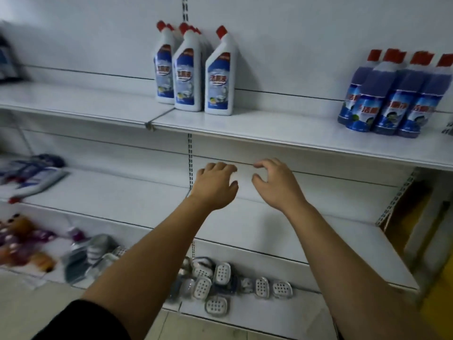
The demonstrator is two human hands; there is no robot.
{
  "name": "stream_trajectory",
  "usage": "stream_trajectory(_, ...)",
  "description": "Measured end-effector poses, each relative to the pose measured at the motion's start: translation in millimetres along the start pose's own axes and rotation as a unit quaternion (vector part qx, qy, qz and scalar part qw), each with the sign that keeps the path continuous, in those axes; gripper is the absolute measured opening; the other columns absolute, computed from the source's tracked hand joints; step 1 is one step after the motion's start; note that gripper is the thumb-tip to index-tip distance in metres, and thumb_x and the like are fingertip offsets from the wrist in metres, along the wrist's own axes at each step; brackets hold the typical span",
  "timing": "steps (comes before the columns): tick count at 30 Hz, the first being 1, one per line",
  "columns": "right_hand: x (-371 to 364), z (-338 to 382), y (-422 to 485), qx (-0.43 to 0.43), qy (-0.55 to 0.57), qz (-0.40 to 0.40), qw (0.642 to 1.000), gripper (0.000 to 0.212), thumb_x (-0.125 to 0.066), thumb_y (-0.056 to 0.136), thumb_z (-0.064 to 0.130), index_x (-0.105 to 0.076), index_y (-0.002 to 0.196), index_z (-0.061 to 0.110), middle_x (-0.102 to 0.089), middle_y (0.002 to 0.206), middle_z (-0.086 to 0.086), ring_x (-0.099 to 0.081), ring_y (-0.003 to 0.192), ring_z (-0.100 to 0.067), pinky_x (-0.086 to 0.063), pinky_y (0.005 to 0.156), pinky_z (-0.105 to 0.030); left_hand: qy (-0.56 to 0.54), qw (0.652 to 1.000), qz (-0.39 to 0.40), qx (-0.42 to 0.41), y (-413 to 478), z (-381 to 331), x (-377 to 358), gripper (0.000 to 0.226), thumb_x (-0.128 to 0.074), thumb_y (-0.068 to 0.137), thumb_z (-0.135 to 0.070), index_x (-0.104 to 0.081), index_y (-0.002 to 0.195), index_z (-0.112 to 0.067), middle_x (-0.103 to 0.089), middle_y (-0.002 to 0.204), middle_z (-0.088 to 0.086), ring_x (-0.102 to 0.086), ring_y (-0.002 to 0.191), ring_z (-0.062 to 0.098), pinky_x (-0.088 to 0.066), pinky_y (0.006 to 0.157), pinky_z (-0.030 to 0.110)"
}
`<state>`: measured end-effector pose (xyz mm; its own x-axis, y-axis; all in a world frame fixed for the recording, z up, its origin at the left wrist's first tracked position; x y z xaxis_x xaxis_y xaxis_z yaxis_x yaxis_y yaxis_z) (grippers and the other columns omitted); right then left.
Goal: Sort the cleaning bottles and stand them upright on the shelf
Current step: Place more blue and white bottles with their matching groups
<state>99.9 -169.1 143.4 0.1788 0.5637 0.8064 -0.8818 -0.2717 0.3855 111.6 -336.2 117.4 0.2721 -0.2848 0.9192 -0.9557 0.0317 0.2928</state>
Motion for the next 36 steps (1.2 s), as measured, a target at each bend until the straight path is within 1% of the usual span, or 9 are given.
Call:
stream_trajectory(3, -45, 49, 6, 0.023, 0.010, 0.052, 0.998, 0.036, -0.055, 0.093, 0.029, -0.060, 0.127, 0.018, -0.056, 0.135, -0.001, -0.050, 0.125, -0.022, -0.039, 0.107, -0.040, -0.010, 0.997, 0.010, 0.073, -25, 68, 14, 0.043, -0.046, 0.099, -0.039, -0.049, 0.139, -0.024, -0.051, 0.144, 0.006, -0.044, 0.132, 0.029, -0.034, 0.108, 0.045)
stream_trajectory(7, -113, 121, 18, 0.048, 0.014, 0.100, 0.994, 0.038, -0.055, 0.093, 0.032, -0.059, 0.128, 0.019, -0.058, 0.134, -0.001, -0.054, 0.121, -0.022, -0.042, 0.104, -0.039, 0.009, 0.990, -0.003, 0.137, -60, 165, 41, 0.043, -0.047, 0.098, -0.040, -0.051, 0.137, -0.023, -0.055, 0.138, 0.007, -0.048, 0.126, 0.029, -0.038, 0.104, 0.044)
stream_trajectory(14, -238, 272, 29, 0.053, 0.062, 0.150, 0.985, 0.036, -0.053, 0.093, 0.033, -0.060, 0.126, 0.021, -0.057, 0.134, 0.000, -0.056, 0.118, -0.022, -0.045, 0.101, -0.039, 0.049, 0.976, -0.009, 0.213, -138, 348, 97, 0.043, -0.048, 0.096, -0.041, -0.053, 0.135, -0.024, -0.057, 0.135, 0.007, -0.051, 0.122, 0.030, -0.039, 0.100, 0.041)
stream_trajectory(19, -311, 365, 32, 0.059, 0.082, 0.184, 0.978, 0.034, -0.054, 0.092, 0.031, -0.062, 0.123, 0.020, -0.059, 0.131, -0.002, -0.057, 0.115, -0.024, -0.045, 0.101, -0.040, 0.040, 0.966, 0.004, 0.255, -184, 458, 134, 0.043, -0.048, 0.096, -0.043, -0.054, 0.134, -0.024, -0.057, 0.135, 0.008, -0.054, 0.119, 0.029, -0.045, 0.100, 0.041)
stream_trajectory(25, -374, 449, 50, 0.072, 0.088, 0.220, 0.969, 0.034, -0.055, 0.092, 0.031, -0.063, 0.123, 0.019, -0.060, 0.130, -0.004, -0.058, 0.114, -0.025, -0.046, 0.099, -0.039, 0.016, 0.957, -0.028, 0.288, -205, 550, 170, 0.041, -0.048, 0.096, -0.043, -0.056, 0.131, -0.024, -0.061, 0.128, 0.006, -0.056, 0.112, 0.026, -0.048, 0.098, 0.048)
stream_trajectory(28, -405, 479, 67, 0.077, 0.093, 0.227, 0.966, 0.033, -0.056, 0.091, 0.030, -0.064, 0.121, 0.020, -0.061, 0.130, -0.003, -0.058, 0.114, -0.023, -0.046, 0.099, -0.038, -0.001, 0.950, -0.047, 0.309, -205, 591, 177, 0.039, -0.047, 0.095, -0.045, -0.058, 0.127, -0.025, -0.065, 0.121, 0.003, -0.060, 0.105, 0.023, -0.051, 0.093, 0.047)
stream_trajectory(31, -440, 502, 91, 0.076, 0.100, 0.231, 0.965, 0.032, -0.055, 0.092, 0.029, -0.065, 0.121, 0.020, -0.061, 0.130, -0.001, -0.058, 0.115, -0.022, -0.045, 0.099, -0.035, -0.015, 0.946, -0.052, 0.319, -196, 629, 179, 0.039, -0.046, 0.093, -0.045, -0.060, 0.124, -0.026, -0.066, 0.121, 0.001, -0.062, 0.102, 0.023, -0.053, 0.091, 0.047)
stream_trajectory(34, -479, 522, 125, 0.071, 0.116, 0.229, 0.964, 0.032, -0.056, 0.093, 0.029, -0.064, 0.122, 0.019, -0.061, 0.130, -0.002, -0.058, 0.115, -0.021, -0.045, 0.095, -0.031, 0.001, 0.948, -0.045, 0.315, -179, 672, 182, 0.036, -0.046, 0.094, -0.044, -0.061, 0.122, -0.026, -0.067, 0.120, 0.000, -0.060, 0.104, 0.022, -0.053, 0.090, 0.044)
stream_trajectory(36, -508, 535, 151, 0.070, 0.126, 0.226, 0.963, 0.031, -0.056, 0.094, 0.028, -0.064, 0.122, 0.018, -0.062, 0.129, -0.004, -0.058, 0.113, -0.021, -0.044, 0.088, -0.026, 0.014, 0.948, -0.040, 0.317, -163, 704, 184, 0.034, -0.047, 0.096, -0.041, -0.062, 0.122, -0.025, -0.067, 0.120, 0.000, -0.060, 0.104, 0.022, -0.053, 0.088, 0.042)
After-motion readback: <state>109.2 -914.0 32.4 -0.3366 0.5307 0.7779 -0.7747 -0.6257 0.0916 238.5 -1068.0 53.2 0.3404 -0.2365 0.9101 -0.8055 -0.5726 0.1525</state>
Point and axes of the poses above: each hand's wrist, its own y-axis towards the middle knuckle, its own x-axis out of the back of the hand, z = x × y, the point moved 1 cm from there along y, towards the middle knuckle
